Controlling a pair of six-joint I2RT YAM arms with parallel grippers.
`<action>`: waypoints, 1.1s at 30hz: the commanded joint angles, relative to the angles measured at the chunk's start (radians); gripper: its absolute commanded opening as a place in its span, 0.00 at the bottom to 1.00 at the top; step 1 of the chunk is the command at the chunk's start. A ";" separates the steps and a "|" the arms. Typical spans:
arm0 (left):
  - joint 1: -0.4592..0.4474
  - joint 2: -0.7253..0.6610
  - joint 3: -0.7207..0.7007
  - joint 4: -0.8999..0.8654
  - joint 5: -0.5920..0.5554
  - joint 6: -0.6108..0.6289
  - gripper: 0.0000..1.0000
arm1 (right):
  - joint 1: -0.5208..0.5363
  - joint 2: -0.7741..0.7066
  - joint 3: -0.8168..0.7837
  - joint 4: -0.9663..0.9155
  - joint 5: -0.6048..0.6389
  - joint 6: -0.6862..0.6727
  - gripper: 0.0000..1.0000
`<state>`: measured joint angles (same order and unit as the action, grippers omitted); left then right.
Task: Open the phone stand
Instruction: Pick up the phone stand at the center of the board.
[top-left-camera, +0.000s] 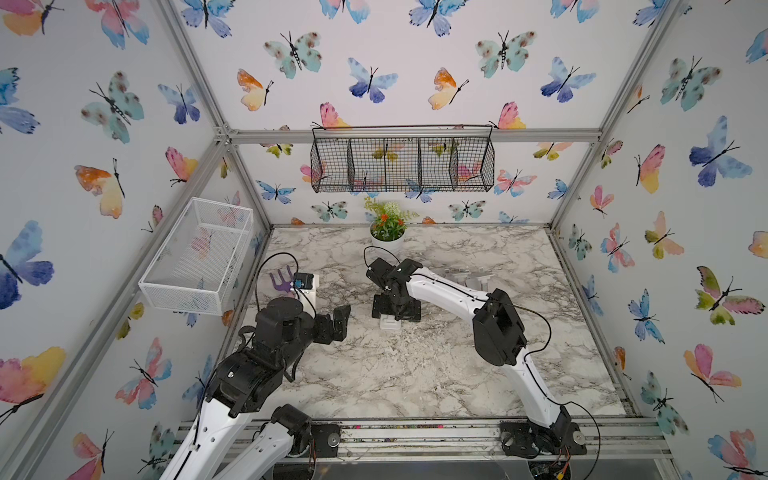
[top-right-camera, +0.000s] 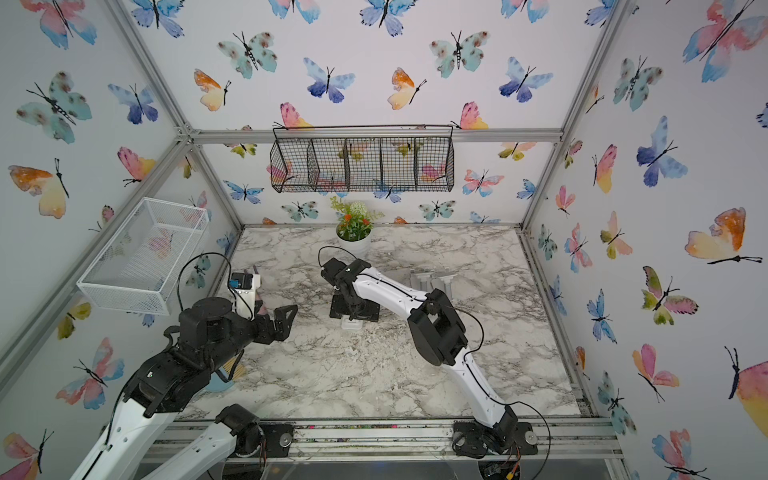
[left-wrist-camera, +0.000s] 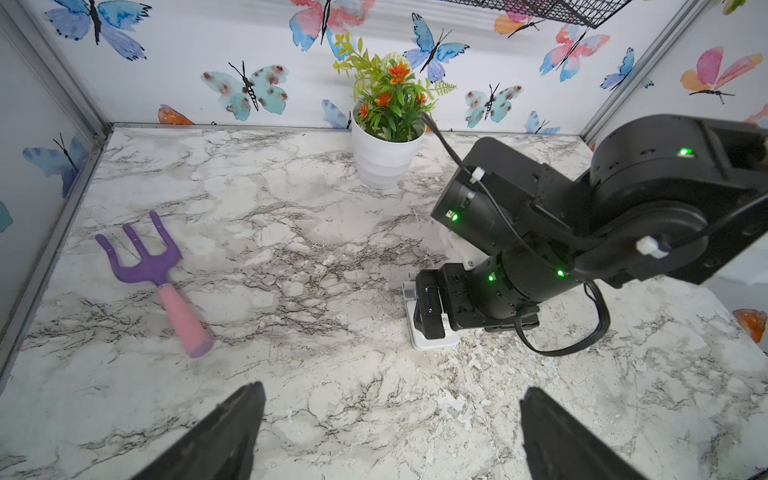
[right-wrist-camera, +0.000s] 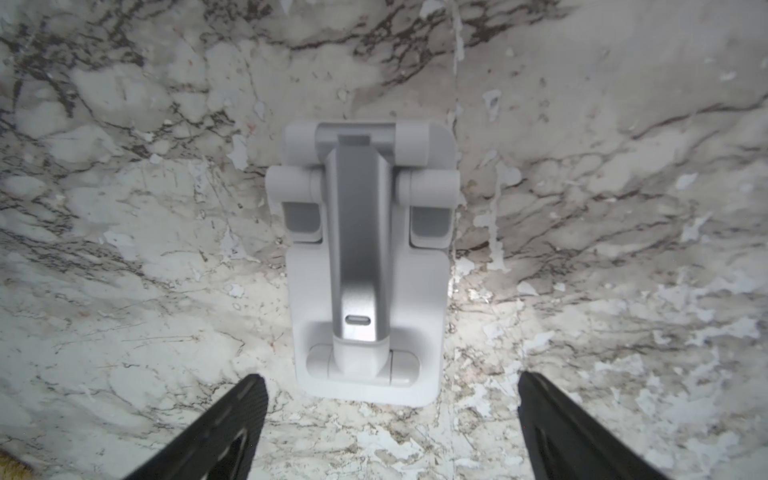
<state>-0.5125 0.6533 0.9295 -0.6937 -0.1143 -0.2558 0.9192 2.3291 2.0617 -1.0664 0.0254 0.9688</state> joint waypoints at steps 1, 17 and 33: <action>-0.004 -0.009 0.003 0.007 -0.001 -0.004 0.98 | 0.009 0.036 0.023 -0.018 0.016 0.015 0.98; -0.003 -0.017 -0.007 0.024 0.011 0.004 0.98 | 0.020 0.127 0.098 -0.064 0.087 -0.039 0.92; -0.003 -0.009 -0.036 0.073 0.047 0.016 0.98 | 0.027 0.061 0.069 -0.085 0.145 -0.084 0.33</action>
<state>-0.5125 0.6445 0.9058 -0.6559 -0.0978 -0.2508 0.9424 2.4378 2.1384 -1.0931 0.1173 0.9070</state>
